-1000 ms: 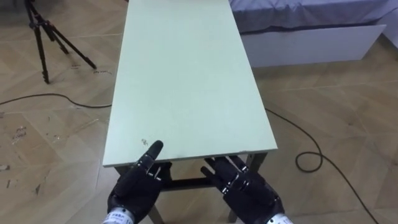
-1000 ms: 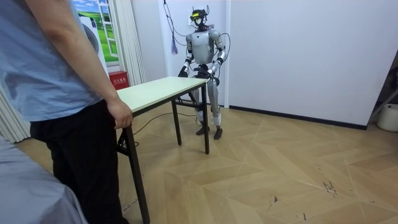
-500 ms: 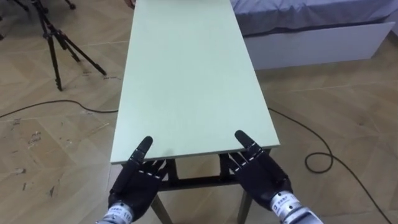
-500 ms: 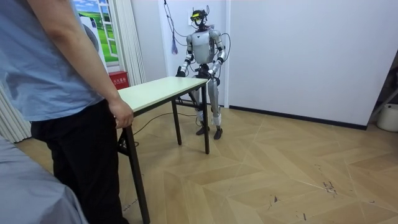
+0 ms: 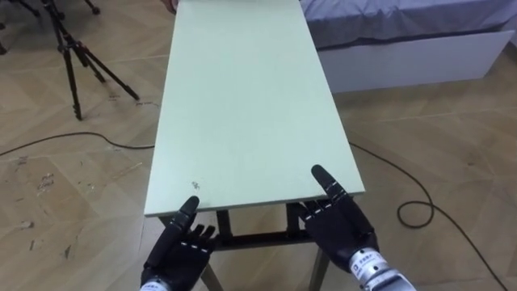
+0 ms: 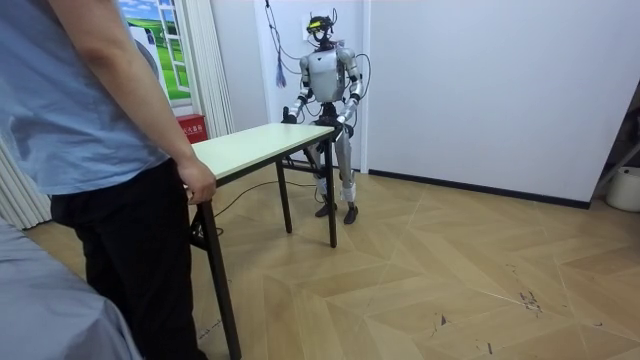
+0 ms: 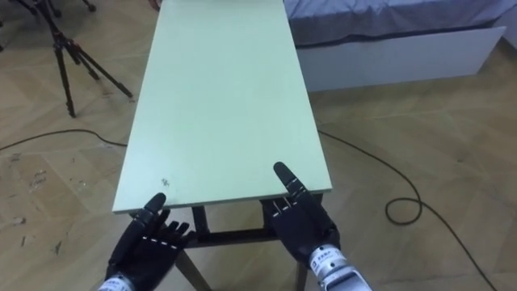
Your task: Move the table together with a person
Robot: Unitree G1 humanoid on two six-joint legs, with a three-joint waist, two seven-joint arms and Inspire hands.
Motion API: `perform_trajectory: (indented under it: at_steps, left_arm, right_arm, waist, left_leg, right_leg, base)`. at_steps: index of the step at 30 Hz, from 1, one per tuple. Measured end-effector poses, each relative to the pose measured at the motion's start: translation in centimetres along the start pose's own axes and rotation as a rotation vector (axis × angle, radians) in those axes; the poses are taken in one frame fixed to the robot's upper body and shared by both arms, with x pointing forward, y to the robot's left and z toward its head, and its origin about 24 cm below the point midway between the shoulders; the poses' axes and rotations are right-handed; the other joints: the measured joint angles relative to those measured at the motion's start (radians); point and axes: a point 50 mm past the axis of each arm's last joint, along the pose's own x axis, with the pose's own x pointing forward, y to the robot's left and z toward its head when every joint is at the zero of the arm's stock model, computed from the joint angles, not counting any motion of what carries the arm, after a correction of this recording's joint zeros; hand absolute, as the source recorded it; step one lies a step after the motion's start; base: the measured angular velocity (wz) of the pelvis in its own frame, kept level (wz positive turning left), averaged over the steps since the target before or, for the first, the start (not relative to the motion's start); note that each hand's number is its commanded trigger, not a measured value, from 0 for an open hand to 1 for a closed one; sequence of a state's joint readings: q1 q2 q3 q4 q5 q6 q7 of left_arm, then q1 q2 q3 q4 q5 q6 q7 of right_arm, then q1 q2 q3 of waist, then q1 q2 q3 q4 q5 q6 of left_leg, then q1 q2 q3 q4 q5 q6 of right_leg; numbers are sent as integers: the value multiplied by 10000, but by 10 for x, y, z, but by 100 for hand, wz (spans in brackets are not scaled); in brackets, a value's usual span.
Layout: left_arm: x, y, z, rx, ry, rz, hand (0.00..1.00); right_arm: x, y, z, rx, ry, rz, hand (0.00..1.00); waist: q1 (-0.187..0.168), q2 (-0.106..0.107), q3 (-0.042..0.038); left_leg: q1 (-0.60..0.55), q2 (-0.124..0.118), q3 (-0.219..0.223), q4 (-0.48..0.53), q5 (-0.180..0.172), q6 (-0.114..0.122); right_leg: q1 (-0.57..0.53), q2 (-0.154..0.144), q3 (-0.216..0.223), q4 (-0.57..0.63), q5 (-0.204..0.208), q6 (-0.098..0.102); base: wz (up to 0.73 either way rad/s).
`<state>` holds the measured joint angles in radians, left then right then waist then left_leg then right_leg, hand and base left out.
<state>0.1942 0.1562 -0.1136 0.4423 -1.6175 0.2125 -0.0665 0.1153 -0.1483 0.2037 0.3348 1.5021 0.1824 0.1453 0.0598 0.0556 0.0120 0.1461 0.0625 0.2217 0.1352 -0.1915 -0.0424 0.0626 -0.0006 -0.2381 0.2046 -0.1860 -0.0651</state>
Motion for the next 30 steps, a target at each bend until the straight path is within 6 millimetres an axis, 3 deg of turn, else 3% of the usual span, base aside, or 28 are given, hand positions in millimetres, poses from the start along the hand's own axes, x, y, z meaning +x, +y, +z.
perform_trajectory:
  at_steps: [1,2,3,14,18,21,22,24,26,30]
  left_arm:
    - [0,0,0,-31,-5,9,35]
    - [1,0,-1,-93,-19,53,54]
    - [1,0,-1,-116,-23,72,58]
    - [3,-4,-2,-277,-59,130,47]
    - [4,-15,-1,-181,-80,-266,39]
    - [5,-26,-1,-83,-89,-651,51]
    - [5,-30,0,-48,-103,-820,60]
    - [5,-31,0,-16,-100,-792,84]
    - [7,-33,0,72,-97,-648,100]
    - [8,-33,1,198,-137,-52,100]
  right_arm:
    - [0,0,0,6,-4,-3,0]
    - [0,0,1,17,-9,-2,0]
    - [0,0,1,20,-10,-2,0]
    - [2,3,0,87,3,200,0]
    - [2,3,0,107,10,267,0]
    - [3,4,-1,158,-44,296,0]
    - [3,4,-2,205,-64,312,12]
    - [3,4,-2,254,-108,333,100]
    - [4,6,-1,263,-127,415,100]
    - [5,7,-3,314,-57,580,100]
  waist:
    - [2,-7,-2]
    - [-2,-17,-7]
    - [-1,-21,-8]
    - [17,-83,-18]
    - [12,-112,2]
    - [24,-133,26]
    - [29,-129,36]
    - [29,-114,85]
    - [27,-129,101]
    - [-9,-127,102]
  left_leg:
    - [-2,-4,-20,1,0,0]
    - [-4,-22,-35,5,0,0]
    - [-3,-27,-37,9,0,0]
    - [-175,-21,-67,77,0,0]
    - [-214,7,-67,77,0,-1]
    - [-217,8,-67,74,0,0]
    - [-214,9,-67,74,-1,0]
    - [-213,4,-66,76,-1,0]
    - [-350,-29,-67,113,0,0]
    - [-438,-38,-69,156,0,1]
  right_leg:
    - [5,-3,-16,-4,0,0]
    - [15,-10,-44,-13,-1,0]
    - [23,-11,-47,-21,-1,0]
    - [-88,7,-72,-144,23,-8]
    - [-94,7,-70,-124,30,-6]
    - [-113,7,-59,-86,32,-5]
    - [-131,6,-45,-49,32,-5]
    - [-155,2,-28,-17,32,-5]
    - [-298,7,-13,-9,67,-30]
    - [-420,34,126,-12,107,-40]
  base:
    - [7]
    - [5]
    - [4]
    - [0]
    - [0]
    - [0]
    - [-3]
    - [-2]
    - [-3]
    - [-12]
